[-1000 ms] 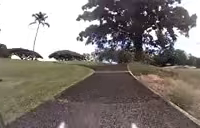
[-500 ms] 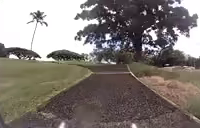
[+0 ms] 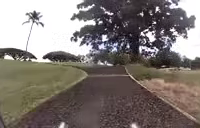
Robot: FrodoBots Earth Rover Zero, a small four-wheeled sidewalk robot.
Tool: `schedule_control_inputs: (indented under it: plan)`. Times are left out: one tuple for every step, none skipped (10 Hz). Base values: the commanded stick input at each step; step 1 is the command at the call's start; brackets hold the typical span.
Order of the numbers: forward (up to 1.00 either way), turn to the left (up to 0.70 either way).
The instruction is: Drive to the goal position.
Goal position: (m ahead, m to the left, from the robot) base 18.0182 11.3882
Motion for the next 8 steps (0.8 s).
schedule_control_inputs:
  plan:
    - [0.85,0.00]
    - [0.85,0.00]
    - [0.85,0.00]
    - [0.85,0.00]
    - [0.85,0.00]
    - [0.85,0.00]
    - [0.85,0.00]
    - [0.85,0.00]
